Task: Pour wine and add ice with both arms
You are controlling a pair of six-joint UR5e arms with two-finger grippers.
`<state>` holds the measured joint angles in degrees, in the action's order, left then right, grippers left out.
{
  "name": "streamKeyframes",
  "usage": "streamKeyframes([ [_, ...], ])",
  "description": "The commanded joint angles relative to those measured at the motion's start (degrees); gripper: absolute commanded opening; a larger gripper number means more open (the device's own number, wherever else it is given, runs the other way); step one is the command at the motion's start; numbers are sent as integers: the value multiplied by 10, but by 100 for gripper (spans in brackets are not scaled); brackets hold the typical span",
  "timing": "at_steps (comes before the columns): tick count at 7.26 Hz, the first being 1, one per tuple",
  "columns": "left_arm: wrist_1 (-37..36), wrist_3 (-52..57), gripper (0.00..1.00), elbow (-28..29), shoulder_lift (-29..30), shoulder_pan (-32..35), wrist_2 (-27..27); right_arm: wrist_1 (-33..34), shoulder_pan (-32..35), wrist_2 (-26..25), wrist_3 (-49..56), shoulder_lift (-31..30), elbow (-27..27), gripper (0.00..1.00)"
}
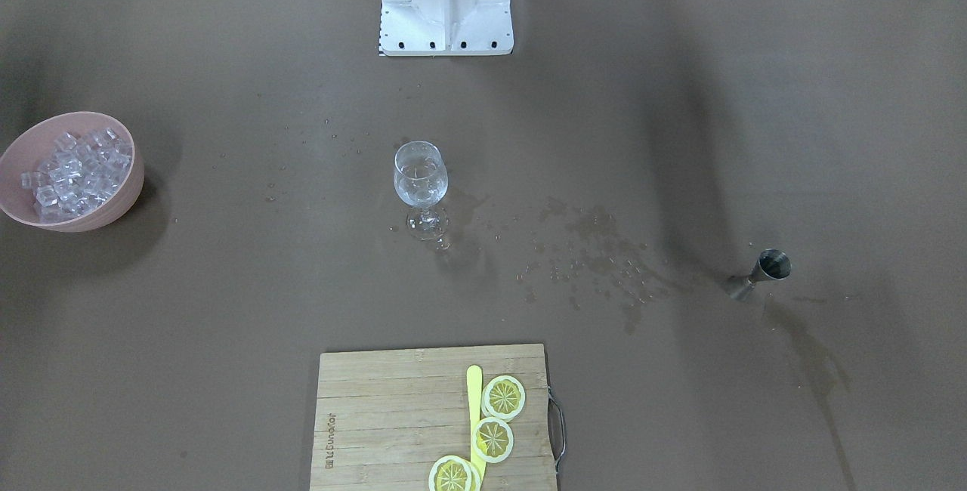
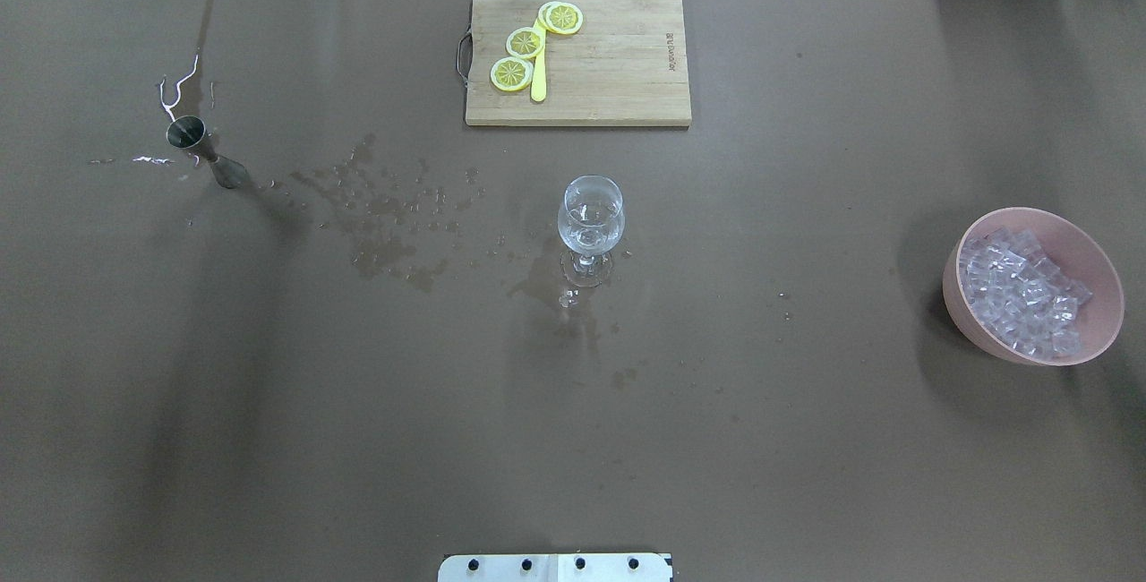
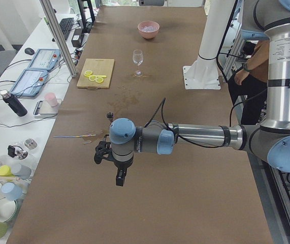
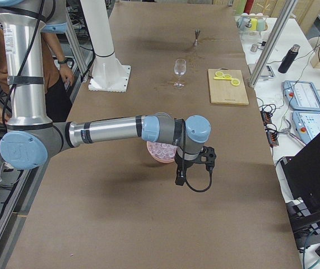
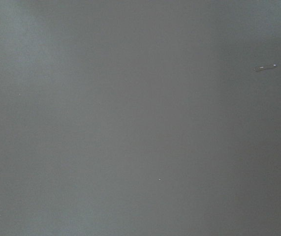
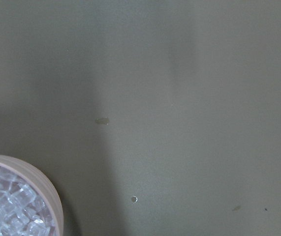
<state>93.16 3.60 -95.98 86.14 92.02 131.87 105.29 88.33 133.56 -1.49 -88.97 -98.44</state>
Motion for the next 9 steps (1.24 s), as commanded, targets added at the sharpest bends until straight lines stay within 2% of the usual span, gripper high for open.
streamKeyframes([
  [1,-2,0,98,0,0,0,0,0,0,0,0,0,0,100],
  [7,2,-2,98,-2,8,0,1,0,0,-1,0,2,0,100],
  [9,0,-6,98,-12,21,0,49,0,0,-1,0,3,0,100],
])
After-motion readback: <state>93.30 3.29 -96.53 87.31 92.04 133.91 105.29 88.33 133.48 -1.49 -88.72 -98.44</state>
